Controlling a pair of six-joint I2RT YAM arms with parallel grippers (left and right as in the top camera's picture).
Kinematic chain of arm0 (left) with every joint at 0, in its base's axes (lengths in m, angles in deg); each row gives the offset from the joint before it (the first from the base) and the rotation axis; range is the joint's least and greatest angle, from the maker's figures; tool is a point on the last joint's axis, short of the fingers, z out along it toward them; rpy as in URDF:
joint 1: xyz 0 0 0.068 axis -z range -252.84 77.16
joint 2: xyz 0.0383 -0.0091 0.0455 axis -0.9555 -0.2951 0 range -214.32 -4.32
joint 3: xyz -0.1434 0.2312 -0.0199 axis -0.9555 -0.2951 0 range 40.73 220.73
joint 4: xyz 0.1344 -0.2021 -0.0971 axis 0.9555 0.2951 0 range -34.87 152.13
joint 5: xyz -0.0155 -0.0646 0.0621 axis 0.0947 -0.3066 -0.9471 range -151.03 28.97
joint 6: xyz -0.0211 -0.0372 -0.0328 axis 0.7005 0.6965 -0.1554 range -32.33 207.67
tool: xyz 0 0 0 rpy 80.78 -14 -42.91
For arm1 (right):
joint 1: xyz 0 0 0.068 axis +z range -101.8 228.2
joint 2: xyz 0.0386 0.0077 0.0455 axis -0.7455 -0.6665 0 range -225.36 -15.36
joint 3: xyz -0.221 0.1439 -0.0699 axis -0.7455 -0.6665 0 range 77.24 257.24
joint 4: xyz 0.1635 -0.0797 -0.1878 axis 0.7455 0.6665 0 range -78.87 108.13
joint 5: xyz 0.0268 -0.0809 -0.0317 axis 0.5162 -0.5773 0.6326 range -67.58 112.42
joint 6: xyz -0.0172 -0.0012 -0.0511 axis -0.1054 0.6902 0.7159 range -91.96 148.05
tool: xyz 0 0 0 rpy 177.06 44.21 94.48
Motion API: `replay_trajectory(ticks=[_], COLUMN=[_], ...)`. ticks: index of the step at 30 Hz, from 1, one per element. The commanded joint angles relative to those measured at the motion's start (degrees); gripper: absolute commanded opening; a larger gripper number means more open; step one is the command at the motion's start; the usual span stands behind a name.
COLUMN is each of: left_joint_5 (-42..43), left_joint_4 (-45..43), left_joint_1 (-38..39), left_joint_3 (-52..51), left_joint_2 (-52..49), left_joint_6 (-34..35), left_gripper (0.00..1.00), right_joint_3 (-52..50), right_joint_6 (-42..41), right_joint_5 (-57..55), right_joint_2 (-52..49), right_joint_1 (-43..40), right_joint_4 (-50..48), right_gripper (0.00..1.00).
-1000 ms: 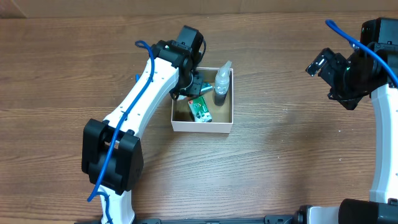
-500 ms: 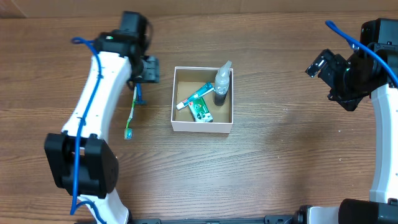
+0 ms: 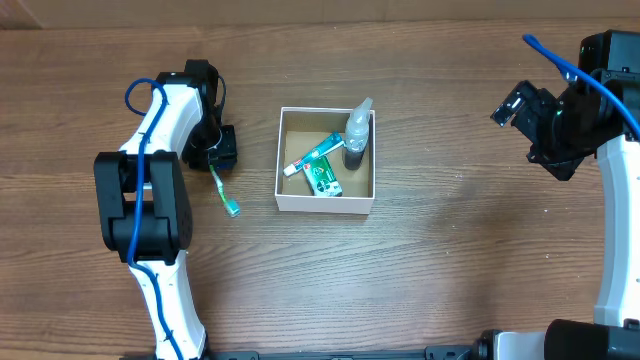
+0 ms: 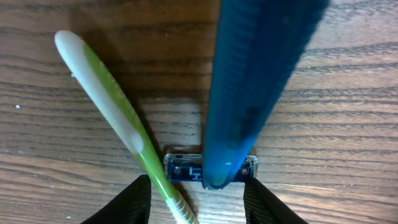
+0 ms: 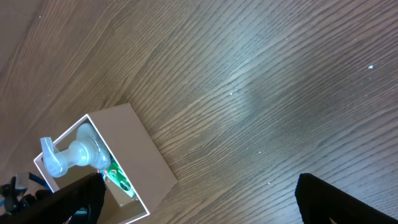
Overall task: Pack container
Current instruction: 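Grasp the green toothbrush with the left gripper and lift it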
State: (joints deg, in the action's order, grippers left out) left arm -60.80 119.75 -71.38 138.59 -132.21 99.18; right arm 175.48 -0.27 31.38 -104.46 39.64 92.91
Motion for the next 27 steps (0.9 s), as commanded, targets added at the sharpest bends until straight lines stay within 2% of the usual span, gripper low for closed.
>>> replay_trajectory(ticks=[1,5,8,11,15,17,23,27], left_joint_5=[-0.48,-0.81,-0.74,-0.74,-0.83,-0.83,-2.01,-6.29], left_joint_4=[-0.13,0.92,2.67,5.16,8.31,8.96,8.2,8.83], left_joint_1=[0.07,0.07,0.07,0.07,0.07,0.04,0.02,-0.52], left_joint_3=[-0.28,-0.28,-0.26,-0.26,-0.26,-0.26,-0.26,-0.26], left_joint_2=[-3.21,-3.21,-3.19,-2.97,-1.4,1.42,9.79,14.88], left_joint_6=[-0.79,-0.79,-0.79,-0.79,-0.81,-0.57,-0.2,2.75], left_gripper=[0.46,0.43,0.38,0.4,0.39,0.44,0.45,0.6], right_joint_3=[0.39,0.39,0.39,0.39,0.39,0.39,0.39,0.39], right_joint_6=[-0.2,-0.2,-0.2,-0.22,-0.22,-0.22,-0.22,-0.22], right_joint_5=[-0.52,-0.52,-0.55,-0.55,-0.52,-0.52,-0.52,-0.5], right_joint_2=[0.2,0.2,0.2,0.2,0.2,0.2,0.2,0.2], right_joint_1=[-0.2,-0.2,-0.2,-0.2,-0.2,-0.2,-0.2,-0.2], right_joint_4=[-0.2,-0.17,-0.2,-0.2,-0.2,-0.2,-0.22,-0.2], right_gripper=[1.0,1.0,1.0,1.0,1.0,1.0,1.0,1.0])
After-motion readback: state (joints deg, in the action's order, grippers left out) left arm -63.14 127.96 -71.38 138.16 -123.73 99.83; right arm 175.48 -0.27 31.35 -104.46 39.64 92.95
